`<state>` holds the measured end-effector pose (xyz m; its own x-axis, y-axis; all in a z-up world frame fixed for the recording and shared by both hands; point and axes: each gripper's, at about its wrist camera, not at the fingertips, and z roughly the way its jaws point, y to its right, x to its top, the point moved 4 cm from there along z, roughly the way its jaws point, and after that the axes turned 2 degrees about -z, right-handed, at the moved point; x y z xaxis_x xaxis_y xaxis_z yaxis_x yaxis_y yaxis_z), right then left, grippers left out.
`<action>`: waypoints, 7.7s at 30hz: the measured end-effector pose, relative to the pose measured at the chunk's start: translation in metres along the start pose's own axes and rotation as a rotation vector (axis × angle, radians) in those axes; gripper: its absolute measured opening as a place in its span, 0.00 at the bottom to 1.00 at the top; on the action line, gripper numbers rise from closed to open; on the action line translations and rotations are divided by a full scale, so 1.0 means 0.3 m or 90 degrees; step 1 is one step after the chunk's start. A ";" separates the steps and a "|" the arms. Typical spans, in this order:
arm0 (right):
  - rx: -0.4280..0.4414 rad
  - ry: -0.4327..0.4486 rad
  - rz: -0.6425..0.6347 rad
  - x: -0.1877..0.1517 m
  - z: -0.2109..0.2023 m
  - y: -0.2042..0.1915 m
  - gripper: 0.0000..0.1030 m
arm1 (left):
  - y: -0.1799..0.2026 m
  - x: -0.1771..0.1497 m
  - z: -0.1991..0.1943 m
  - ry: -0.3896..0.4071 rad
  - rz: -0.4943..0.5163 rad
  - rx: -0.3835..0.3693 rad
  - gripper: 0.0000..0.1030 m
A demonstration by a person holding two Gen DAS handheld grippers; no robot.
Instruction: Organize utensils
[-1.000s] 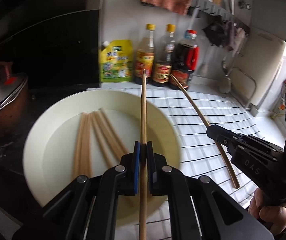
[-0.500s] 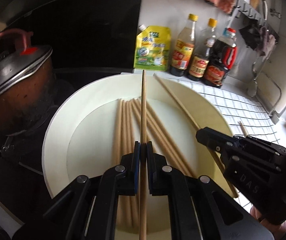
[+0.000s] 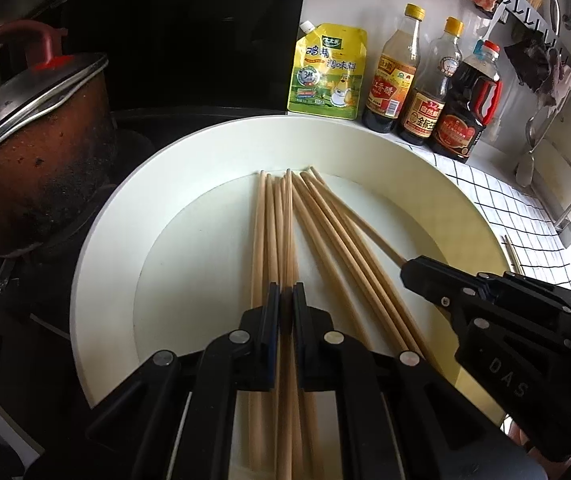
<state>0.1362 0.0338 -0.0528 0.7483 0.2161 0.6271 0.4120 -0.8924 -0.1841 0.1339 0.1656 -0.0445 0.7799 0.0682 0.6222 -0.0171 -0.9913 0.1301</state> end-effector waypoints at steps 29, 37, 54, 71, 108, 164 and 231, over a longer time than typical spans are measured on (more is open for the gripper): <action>-0.024 0.057 0.030 -0.099 -0.223 0.062 0.13 | 0.038 -0.065 -0.151 0.049 -0.010 0.011 0.63; -0.050 0.073 0.047 -0.163 -0.314 0.124 0.22 | 0.122 -0.110 -0.184 0.049 0.013 -0.006 0.64; -0.118 0.096 0.102 -0.354 -0.515 0.395 0.31 | 0.418 -0.199 -0.199 0.032 0.067 -0.077 0.73; -0.190 0.046 0.155 -0.475 -0.441 0.678 0.31 | 0.629 -0.215 -0.160 0.044 0.105 -0.091 0.78; -0.196 -0.019 0.087 -0.480 -0.329 0.716 0.07 | 0.777 -0.253 -0.076 0.014 0.144 -0.066 0.78; -0.188 0.028 0.156 -0.561 -0.465 0.897 0.06 | 1.010 -0.309 0.143 -0.094 0.178 -0.112 0.07; -0.052 0.095 0.025 -0.122 -0.241 -0.021 0.39 | -0.012 -0.079 -0.244 0.091 -0.030 0.077 0.78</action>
<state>0.0687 0.0030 -0.0197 0.6749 0.1240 0.7274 0.3352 -0.9297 -0.1525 0.0698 0.1757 -0.0032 0.6812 0.1223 0.7218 0.1002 -0.9922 0.0735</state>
